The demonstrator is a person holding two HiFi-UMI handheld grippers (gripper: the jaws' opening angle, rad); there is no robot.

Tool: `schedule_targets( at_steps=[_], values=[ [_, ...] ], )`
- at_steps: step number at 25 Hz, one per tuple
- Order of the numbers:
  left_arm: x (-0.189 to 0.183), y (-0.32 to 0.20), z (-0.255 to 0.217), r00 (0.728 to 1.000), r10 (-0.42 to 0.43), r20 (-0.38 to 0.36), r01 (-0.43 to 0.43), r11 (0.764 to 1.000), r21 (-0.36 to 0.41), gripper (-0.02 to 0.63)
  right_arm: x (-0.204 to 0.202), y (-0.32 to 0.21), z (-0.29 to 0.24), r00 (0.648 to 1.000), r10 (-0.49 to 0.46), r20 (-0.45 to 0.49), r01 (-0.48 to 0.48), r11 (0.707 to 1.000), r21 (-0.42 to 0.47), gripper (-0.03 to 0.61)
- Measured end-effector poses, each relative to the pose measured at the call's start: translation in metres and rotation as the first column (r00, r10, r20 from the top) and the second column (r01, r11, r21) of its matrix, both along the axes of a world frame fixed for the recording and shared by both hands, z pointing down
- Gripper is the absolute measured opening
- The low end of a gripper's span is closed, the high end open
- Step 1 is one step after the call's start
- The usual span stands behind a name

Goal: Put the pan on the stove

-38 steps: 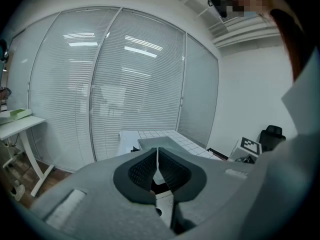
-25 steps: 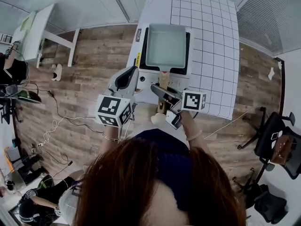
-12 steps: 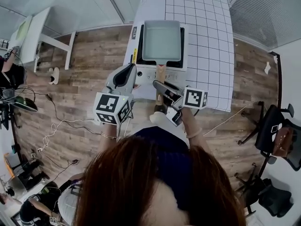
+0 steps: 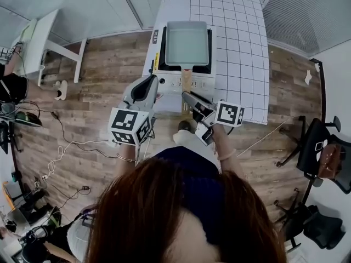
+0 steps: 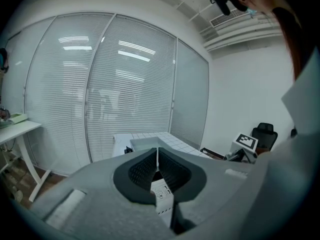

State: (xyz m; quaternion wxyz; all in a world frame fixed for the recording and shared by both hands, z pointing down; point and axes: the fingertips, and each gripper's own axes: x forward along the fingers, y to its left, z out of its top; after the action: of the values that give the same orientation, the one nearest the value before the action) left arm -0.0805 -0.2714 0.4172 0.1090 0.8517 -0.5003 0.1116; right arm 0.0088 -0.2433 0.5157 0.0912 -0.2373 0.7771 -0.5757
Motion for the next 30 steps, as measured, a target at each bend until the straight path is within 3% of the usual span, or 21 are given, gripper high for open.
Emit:
schedule_targets(
  at_steps=[14,30],
  values=[
    [-0.002,0.025,-0.013,1.000,0.014,-0.005,-0.014,1.000,0.024,0.020,0.016,0.014,-0.010,0.994,0.095,-0.049,-0.093,0.995,0.035,0.149],
    [-0.009,0.059,-0.023,0.999,0.029,-0.026,-0.028,0.998,0.049,0.020,0.019,0.041,-0.031,0.978,0.143,-0.149,-0.125,0.984,0.129,0.081]
  ],
)
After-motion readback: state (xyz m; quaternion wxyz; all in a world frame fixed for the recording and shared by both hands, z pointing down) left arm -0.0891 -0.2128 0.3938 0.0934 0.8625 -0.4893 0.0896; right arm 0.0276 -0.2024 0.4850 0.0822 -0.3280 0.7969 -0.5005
